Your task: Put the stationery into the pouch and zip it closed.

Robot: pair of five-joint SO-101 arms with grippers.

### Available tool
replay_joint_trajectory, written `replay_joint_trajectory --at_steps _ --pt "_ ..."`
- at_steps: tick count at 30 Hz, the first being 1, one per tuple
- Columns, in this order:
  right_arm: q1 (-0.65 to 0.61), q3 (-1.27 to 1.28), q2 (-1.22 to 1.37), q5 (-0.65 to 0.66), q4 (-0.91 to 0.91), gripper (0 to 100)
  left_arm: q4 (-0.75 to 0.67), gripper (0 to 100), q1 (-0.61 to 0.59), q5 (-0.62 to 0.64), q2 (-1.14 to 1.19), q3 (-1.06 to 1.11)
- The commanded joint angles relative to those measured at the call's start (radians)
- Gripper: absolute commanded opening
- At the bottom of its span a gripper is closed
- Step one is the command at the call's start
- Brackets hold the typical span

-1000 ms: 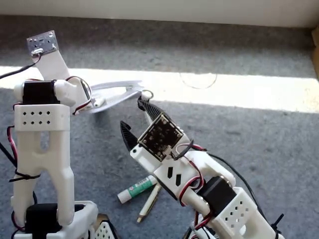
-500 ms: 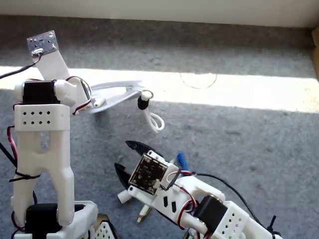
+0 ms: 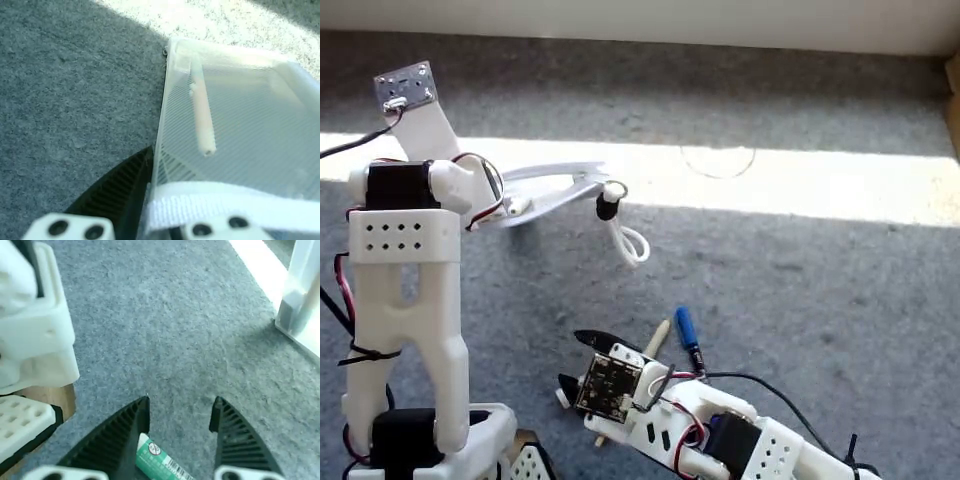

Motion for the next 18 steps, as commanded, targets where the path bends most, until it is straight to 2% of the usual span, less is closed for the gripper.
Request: replay_joint_trajectory --at_steps 1,7,18 --pt "-0.018 0.033 -0.07 0.006 0.001 19.2 -0.018 4 -0.013 -0.009 0.016 0.005" --pt "-0.104 0.14 -0.12 0.005 0.002 19.2 -0.018 4 -0.013 -0.009 0.016 0.005" --pt "-0.111 0.15 -0.119 0.003 0.005 19.2 -0.018 4 -0.013 -0.009 0.016 0.005"
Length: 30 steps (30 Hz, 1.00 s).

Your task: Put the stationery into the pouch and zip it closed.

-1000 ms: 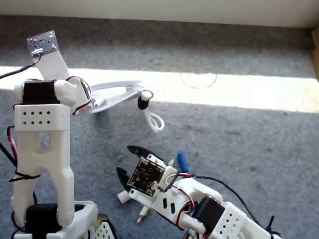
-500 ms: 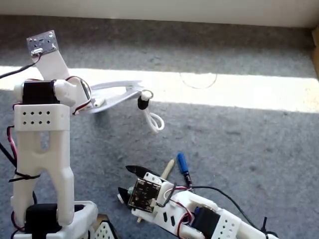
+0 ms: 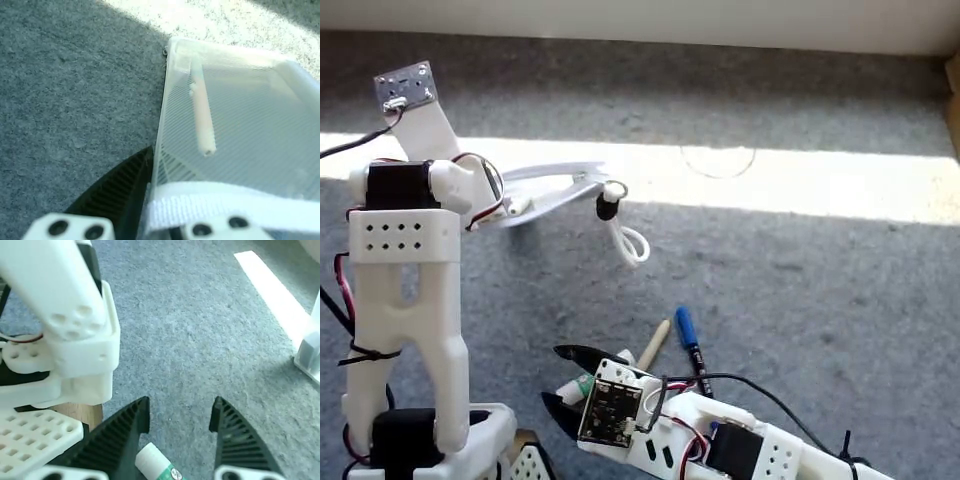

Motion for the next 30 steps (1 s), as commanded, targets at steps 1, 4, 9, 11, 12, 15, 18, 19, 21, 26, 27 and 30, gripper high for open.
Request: replay_joint_trajectory --at_steps 1,4,9,11,12,15,18,19,21,26,27,30 --pt "-0.012 0.128 -0.015 0.003 0.013 19.2 -0.018 4 -0.013 -0.009 0.016 0.005" --pt "-0.012 0.128 -0.013 -0.012 0.082 19.2 -0.018 4 -0.013 -0.009 0.016 0.005" --pt "-0.007 0.128 -0.013 -0.17 0.157 19.4 -0.018 4 -0.013 -0.009 0.016 0.005" --pt "-0.007 0.128 -0.013 -0.19 0.185 19.4 -0.018 4 -0.013 -0.009 0.016 0.005" --pt "-0.007 0.128 -0.013 -0.193 0.191 19.5 -0.018 4 -0.013 -0.009 0.016 0.005" --pt "-0.007 0.128 -0.013 -0.193 0.196 19.5 -0.017 4 -0.013 -0.009 0.016 0.005" --pt "-0.007 0.128 -0.013 -0.193 0.199 19.5 -0.018 4 -0.013 -0.009 0.016 0.015" --pt "-0.007 0.128 -0.013 -0.193 0.211 19.5 -0.018 4 -0.013 -0.009 0.016 0.016" --pt "-0.007 0.128 -0.013 -0.193 0.231 19.6 -0.018 4 -0.013 -0.009 0.016 0.018" --pt "-0.007 0.128 -0.013 -0.25 0.239 19.6 -0.018 4 -0.013 -0.009 0.016 0.018" --pt "-0.007 0.128 -0.013 -0.302 0.239 19.6 -0.018 4 -0.013 -0.009 0.016 0.018" --pt "-0.007 0.128 -0.013 -0.463 0.239 19.6 -0.018 4 -0.013 -0.009 0.016 0.018"
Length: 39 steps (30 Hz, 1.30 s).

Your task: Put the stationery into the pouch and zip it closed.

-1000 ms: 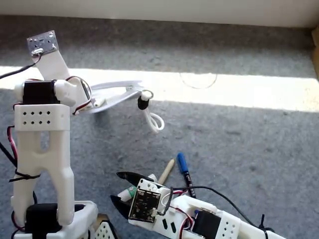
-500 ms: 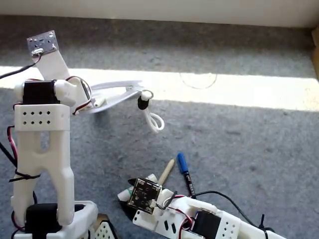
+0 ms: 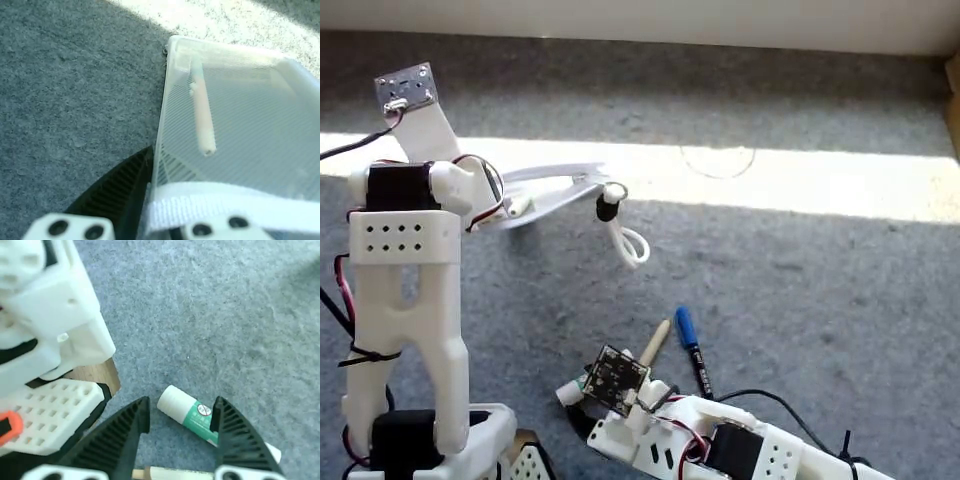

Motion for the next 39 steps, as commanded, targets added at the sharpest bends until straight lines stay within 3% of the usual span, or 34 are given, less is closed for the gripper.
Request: replay_joint_trajectory --at_steps 1,12,14,18,20,32,36,39 --pt "-0.004 0.128 -0.013 -0.15 0.002 19.6 -0.018 4 -0.013 -0.009 0.016 0.007" --pt "-0.002 0.13 -0.024 -0.14 -0.024 19.6 -0.032 4 -0.013 -0.009 0.016 0.015" --pt "-0.001 0.13 -0.024 -0.064 -0.024 19.6 -0.037 4 -0.013 -0.009 0.016 0.015" --pt "0.065 0.13 -0.025 0.245 -0.047 19.5 -0.037 4 -0.013 -0.009 0.016 0.015" --pt "0.082 0.13 -0.022 0.328 -0.028 19.3 -0.037 4 -0.013 -0.009 0.016 0.015" --pt "-0.162 0.131 -0.022 0.224 0.045 19.3 -0.037 4 -0.013 -0.009 0.016 0.015" --pt "-0.139 0.128 -0.025 0.226 0.067 19.3 -0.037 4 -0.013 -0.009 0.016 0.015" --pt "0.007 0.108 -0.025 0.227 0.05 19.3 -0.037 4 -0.013 -0.009 0.016 0.015"
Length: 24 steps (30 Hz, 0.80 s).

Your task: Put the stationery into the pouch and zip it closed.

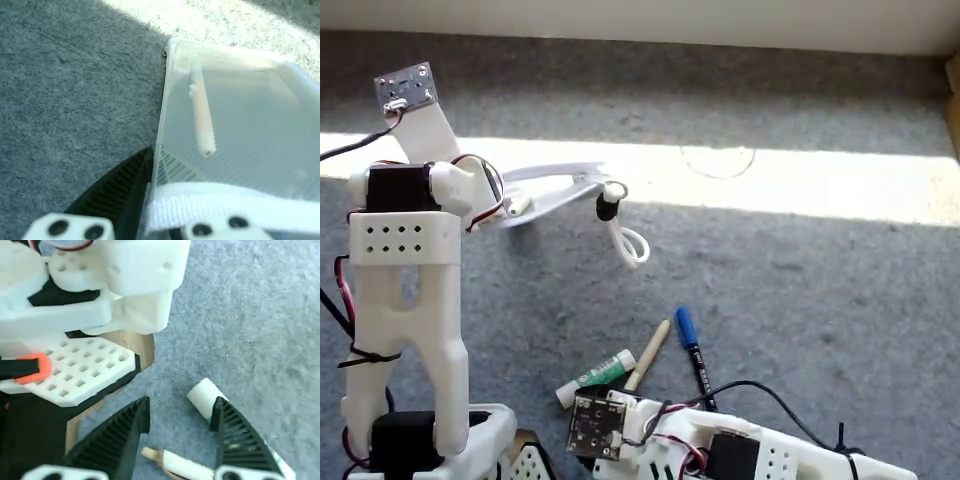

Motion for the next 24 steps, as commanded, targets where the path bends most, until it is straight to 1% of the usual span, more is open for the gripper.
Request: replay_joint_trajectory --at_steps 1,4,7,12,16,21,24 --pt "0.162 0.085 -0.024 -0.008 -0.033 19.3 -0.018 4 -0.013 -0.009 0.018 0.005" --pt "0.26 0.048 -0.024 0.005 -0.068 19.3 -0.018 4 -0.013 -0.009 0.018 0.005" --pt "0.277 0.035 -0.024 0.072 -0.068 19.3 -0.018 4 -0.013 -0.009 0.018 0.005" --pt "0.285 -0.002 -0.024 0.077 -0.059 19.2 -0.017 4 -0.013 -0.009 0.018 0.005" --pt "0.337 -0.07 -0.022 0.077 0.025 19.2 -0.017 4 -0.013 -0.009 0.018 0.005" --pt "0.435 -0.174 -0.013 0.081 0.122 19.2 -0.018 4 -0.013 -0.009 0.018 0.005" --pt "0.444 -0.208 -0.012 0.084 0.171 19.2 -0.018 4 -0.013 -0.009 0.018 0.005"
